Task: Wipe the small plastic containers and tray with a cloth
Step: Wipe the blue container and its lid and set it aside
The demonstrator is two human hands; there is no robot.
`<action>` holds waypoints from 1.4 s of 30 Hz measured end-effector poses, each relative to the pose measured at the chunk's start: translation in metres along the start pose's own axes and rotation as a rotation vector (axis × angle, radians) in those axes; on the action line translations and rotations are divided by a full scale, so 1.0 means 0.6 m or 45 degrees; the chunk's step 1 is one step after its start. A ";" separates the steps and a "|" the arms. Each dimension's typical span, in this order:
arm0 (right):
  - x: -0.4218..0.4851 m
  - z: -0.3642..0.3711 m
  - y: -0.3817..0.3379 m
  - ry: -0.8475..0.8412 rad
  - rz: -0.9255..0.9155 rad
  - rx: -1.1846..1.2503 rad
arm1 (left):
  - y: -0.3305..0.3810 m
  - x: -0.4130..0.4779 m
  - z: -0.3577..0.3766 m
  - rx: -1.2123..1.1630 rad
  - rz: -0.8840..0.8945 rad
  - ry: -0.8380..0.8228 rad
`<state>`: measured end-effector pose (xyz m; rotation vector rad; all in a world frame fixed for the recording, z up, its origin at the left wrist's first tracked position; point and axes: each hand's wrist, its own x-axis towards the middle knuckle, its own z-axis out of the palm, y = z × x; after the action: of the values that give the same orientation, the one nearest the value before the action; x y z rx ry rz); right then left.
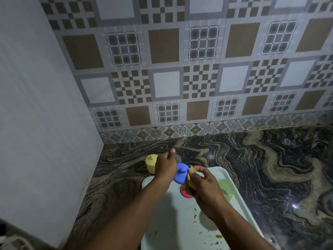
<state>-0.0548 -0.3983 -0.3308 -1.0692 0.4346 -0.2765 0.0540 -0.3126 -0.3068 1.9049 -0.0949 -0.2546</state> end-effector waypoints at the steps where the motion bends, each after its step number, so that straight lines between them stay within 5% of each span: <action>1: 0.005 -0.006 -0.009 -0.043 0.014 -0.050 | 0.001 0.003 -0.008 0.004 -0.075 -0.173; 3: 0.015 -0.019 -0.038 -0.217 0.057 -0.190 | 0.006 0.009 -0.026 0.020 -0.188 -0.463; 5: 0.023 -0.019 -0.063 -0.331 0.053 -0.289 | 0.022 0.015 -0.029 0.089 -0.105 -0.512; 8: 0.022 0.016 -0.061 -0.105 -0.157 -0.303 | 0.048 -0.003 0.000 0.037 0.171 -0.004; 11: 0.012 0.047 -0.025 0.258 -0.260 -0.167 | 0.042 -0.020 0.030 -0.195 0.117 0.455; 13: 0.011 0.039 -0.024 0.313 -0.189 -0.157 | 0.019 -0.016 0.038 -0.152 0.010 0.234; 17: 0.019 -0.001 -0.080 -0.135 0.003 -0.370 | 0.018 0.006 -0.003 -0.135 -0.294 -0.449; 19: 0.019 0.007 -0.081 -0.149 -0.031 -0.405 | 0.038 0.003 -0.005 -0.070 -0.099 -0.341; 22: 0.011 0.046 -0.034 0.284 -0.221 -0.371 | 0.058 -0.026 0.017 -0.139 0.112 0.246; 24: 0.007 0.056 -0.011 0.497 -0.233 -0.275 | 0.047 -0.034 0.028 -0.222 0.065 0.378; 26: 0.016 0.041 -0.019 0.413 -0.151 -0.328 | 0.024 -0.026 0.027 -0.161 -0.069 0.090; 30: 0.030 0.014 -0.076 -0.079 -0.032 -0.516 | 0.028 -0.001 -0.011 -0.102 -0.328 -0.471; 34: 0.020 0.040 -0.071 0.065 -0.158 -0.420 | 0.061 -0.016 0.008 -0.014 0.125 0.015; 37: 0.005 0.053 -0.036 0.304 -0.224 -0.240 | 0.047 -0.027 0.028 -0.234 0.077 0.382; 39: 0.007 0.043 -0.034 0.318 -0.185 -0.282 | 0.029 -0.027 0.036 -0.201 -0.022 0.241; 42: 0.023 0.013 -0.074 0.073 -0.103 -0.508 | 0.022 -0.010 0.015 -0.143 -0.282 -0.261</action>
<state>-0.0393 -0.4181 -0.2909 -1.4740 0.5109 -0.2998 0.0470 -0.3244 -0.2966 1.7738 -0.0061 -0.5939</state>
